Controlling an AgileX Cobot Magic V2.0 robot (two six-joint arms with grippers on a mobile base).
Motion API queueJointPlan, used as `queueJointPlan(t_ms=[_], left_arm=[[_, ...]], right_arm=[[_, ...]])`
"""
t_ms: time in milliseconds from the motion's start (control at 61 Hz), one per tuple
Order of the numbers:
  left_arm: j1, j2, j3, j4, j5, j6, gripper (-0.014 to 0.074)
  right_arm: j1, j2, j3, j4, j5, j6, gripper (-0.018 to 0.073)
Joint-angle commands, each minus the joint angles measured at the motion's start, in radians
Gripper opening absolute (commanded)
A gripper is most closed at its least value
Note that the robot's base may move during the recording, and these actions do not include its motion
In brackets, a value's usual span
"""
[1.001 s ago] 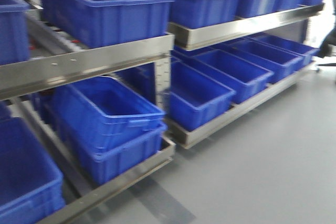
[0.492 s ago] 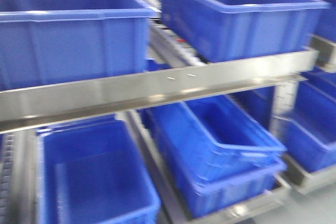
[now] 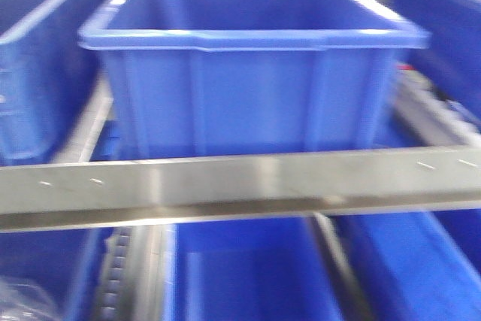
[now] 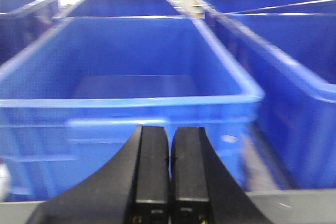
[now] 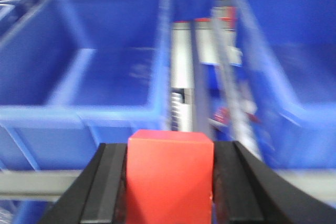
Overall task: Pick red cube and place on left shelf
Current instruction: 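Turn and drive the base up to the shelf of blue bins, then move the right gripper with the cube over a blue bin on the shelf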
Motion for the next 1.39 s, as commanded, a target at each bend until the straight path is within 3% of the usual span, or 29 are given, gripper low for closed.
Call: queueJointPlan(t_ms=[0, 1378], left_arm=[[0.002, -0.014, 0.025, 0.000, -0.086, 0.000, 0.0102], [0.002, -0.014, 0.025, 0.000, -0.086, 0.000, 0.0102]], right_arm=[[-0.002, 0.013, -0.030, -0.007, -0.084, -0.007, 0.0057], [-0.002, 0.013, -0.030, -0.007, -0.084, -0.007, 0.0057]])
